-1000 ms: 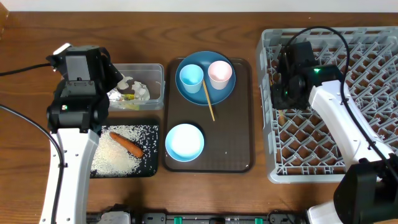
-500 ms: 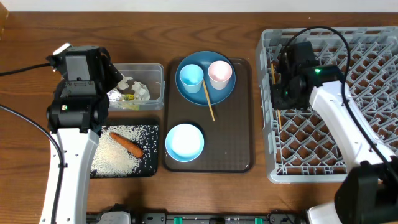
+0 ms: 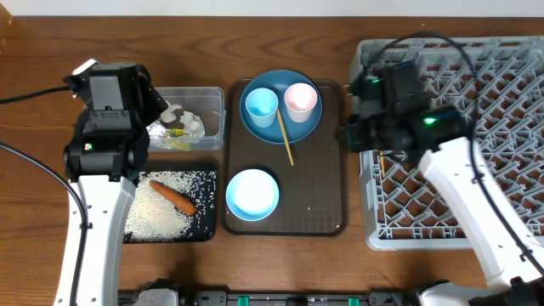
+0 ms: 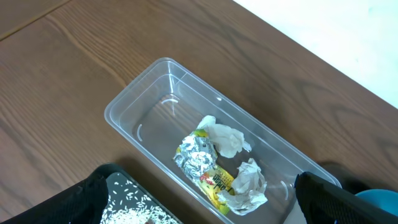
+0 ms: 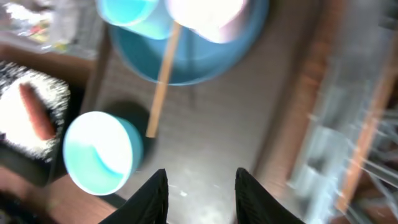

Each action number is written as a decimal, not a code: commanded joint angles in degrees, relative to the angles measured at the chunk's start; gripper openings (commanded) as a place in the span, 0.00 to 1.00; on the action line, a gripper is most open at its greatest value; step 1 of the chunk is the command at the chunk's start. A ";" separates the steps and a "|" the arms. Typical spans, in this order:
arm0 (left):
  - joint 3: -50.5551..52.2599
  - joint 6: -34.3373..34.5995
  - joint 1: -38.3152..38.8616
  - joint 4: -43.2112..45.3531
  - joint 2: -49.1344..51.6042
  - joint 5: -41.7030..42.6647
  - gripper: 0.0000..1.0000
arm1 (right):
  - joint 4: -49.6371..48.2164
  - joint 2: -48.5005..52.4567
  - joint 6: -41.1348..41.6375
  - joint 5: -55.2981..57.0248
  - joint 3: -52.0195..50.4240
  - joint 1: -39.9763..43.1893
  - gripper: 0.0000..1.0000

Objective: Sort waste into correct bins and load items into the dishwasher rack
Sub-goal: 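Move the right gripper back to the remaining chopstick on the plate, then close the right gripper on the second chopstick and lift it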

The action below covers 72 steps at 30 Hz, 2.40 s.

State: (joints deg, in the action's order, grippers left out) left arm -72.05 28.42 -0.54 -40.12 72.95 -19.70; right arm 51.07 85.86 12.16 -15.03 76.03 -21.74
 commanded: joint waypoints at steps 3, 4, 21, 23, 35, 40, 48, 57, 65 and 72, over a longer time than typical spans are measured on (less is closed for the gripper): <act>-1.03 -0.74 -0.20 -0.15 -0.09 -0.92 0.98 | -3.63 3.19 4.24 4.35 0.28 -8.52 0.34; -1.03 -0.74 -0.20 -0.15 -0.09 -0.92 0.98 | -4.02 3.87 5.14 6.60 0.28 -9.79 0.34; -1.03 -0.74 -0.20 -0.15 -0.09 -0.94 0.98 | -13.20 19.63 9.03 24.15 0.28 -20.28 0.34; -1.03 -0.74 -0.20 -0.13 -0.09 -0.92 0.98 | -13.99 20.76 9.05 24.04 0.28 -20.28 0.34; -1.03 -0.74 -0.20 -0.15 -0.09 -0.92 0.98 | -14.47 21.84 9.05 20.94 0.28 -20.37 0.27; -1.03 -0.74 -0.20 -0.15 -0.09 -0.92 0.98 | -14.82 21.86 9.07 20.81 0.28 -21.11 0.26; -1.03 -0.74 -0.20 -0.15 -0.09 -0.92 0.98 | -14.40 21.97 9.07 20.79 0.28 -21.22 0.26; -1.03 -0.74 -0.20 -0.15 -0.09 -0.92 0.98 | -14.38 22.16 9.07 20.79 0.24 -21.22 0.18; -1.03 -0.74 -0.20 -0.15 -0.09 -0.92 0.98 | -12.92 22.16 9.05 20.79 0.24 -21.22 0.18; -1.03 -0.74 -0.20 -0.15 -0.09 -0.92 0.98 | -12.92 22.16 9.05 20.79 0.24 -21.22 0.14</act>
State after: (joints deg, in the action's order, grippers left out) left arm -72.05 28.42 -0.54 -40.12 72.95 -19.70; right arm 38.06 107.26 20.75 5.78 76.03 -42.13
